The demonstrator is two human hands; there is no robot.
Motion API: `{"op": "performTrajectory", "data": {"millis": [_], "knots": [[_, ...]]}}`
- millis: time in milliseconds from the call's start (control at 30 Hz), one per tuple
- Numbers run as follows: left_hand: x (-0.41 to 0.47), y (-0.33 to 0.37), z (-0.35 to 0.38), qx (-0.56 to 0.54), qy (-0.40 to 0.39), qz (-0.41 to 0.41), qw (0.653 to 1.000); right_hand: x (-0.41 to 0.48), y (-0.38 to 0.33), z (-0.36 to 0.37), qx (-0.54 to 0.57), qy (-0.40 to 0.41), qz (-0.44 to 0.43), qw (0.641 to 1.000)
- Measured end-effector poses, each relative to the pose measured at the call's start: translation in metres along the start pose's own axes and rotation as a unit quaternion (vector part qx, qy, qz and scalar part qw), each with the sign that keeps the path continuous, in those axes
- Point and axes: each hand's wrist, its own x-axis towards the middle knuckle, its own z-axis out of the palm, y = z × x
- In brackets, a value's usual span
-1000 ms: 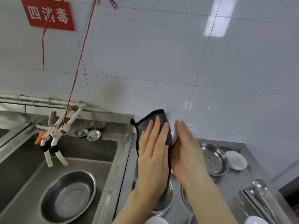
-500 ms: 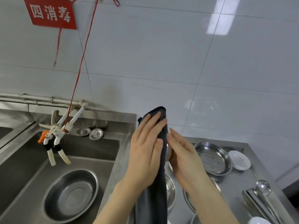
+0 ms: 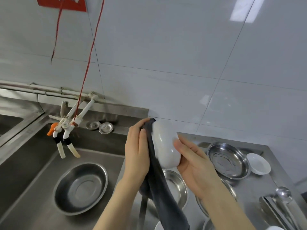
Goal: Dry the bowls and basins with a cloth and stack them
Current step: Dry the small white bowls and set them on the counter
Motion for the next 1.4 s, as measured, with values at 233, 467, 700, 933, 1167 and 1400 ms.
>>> {"op": "performTrajectory", "data": {"millis": [233,467,700,933,1167,1400], "knots": [[0.009,-0.024,-0.001,0.018,0.035,-0.029,0.999,0.028,0.003,-0.012,-0.140,-0.044,-0.004,0.989],[0.048,-0.063,0.003,0.073,0.029,-0.053,0.996,0.078,0.038,-0.062,-0.395,0.018,-0.004,0.918],[0.089,-0.113,0.009,0.157,0.008,-0.043,0.987,0.131,0.077,-0.146,-0.576,0.057,0.075,0.812],[0.117,-0.155,0.042,0.171,-0.044,-0.063,0.982,0.185,0.118,-0.196,-0.625,0.070,0.125,0.768],[0.125,-0.201,0.069,0.198,-0.086,-0.066,0.974,0.220,0.156,-0.229,-0.657,0.062,0.163,0.733],[0.112,-0.223,0.086,0.213,-0.130,-0.080,0.965,0.229,0.174,-0.247,-0.654,0.066,0.184,0.731]]}}
